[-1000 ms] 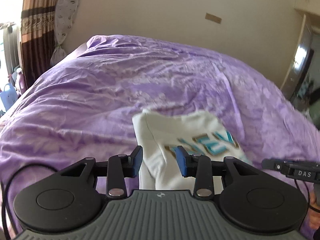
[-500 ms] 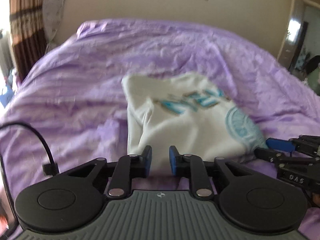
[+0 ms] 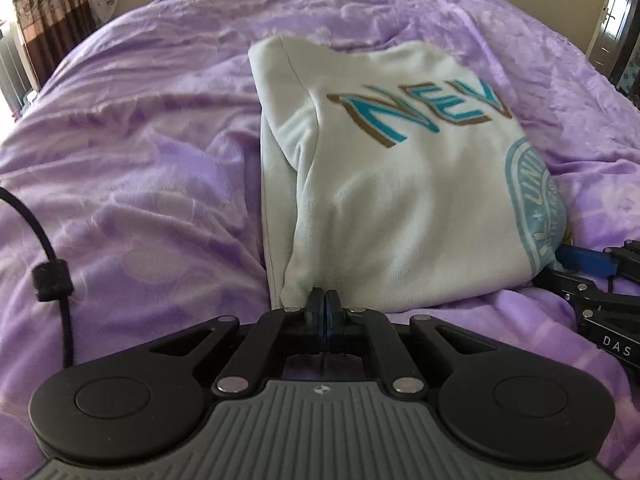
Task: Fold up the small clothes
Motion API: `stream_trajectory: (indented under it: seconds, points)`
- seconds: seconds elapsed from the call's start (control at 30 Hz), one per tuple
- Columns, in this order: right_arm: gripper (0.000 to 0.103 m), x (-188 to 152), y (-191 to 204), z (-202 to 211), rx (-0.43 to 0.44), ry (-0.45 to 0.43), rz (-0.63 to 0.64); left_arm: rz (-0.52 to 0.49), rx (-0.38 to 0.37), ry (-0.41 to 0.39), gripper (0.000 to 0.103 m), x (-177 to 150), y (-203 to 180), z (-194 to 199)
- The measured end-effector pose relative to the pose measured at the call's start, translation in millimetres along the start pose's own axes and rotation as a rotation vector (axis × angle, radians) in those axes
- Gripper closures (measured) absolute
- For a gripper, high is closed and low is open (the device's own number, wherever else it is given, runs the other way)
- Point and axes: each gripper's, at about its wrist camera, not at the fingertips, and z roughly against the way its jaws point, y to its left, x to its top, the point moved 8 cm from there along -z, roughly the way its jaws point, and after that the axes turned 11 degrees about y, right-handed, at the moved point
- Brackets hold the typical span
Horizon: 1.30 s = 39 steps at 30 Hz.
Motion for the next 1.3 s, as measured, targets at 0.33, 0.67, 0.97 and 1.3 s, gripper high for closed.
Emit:
stream_trajectory:
  seconds: [0.33,0.67,0.97,1.3]
  points:
    - [0.072,2,1,1,-0.009,0.006,0.017,0.031,-0.045,0.003,0.097,5,5,10]
    - [0.055,10,5,20,0.018,-0.02,0.03,0.009,-0.041,-0.032,0.078,9,-2,34]
    - [0.041,27,1,67,-0.001,-0.144,-0.005,-0.004,0.072,-0.172,0.047,22,-4,87]
    - [0.022,56,-4,149,-0.013,-0.33,-0.114,0.07,0.092,-0.355,0.029,35,-9,156]
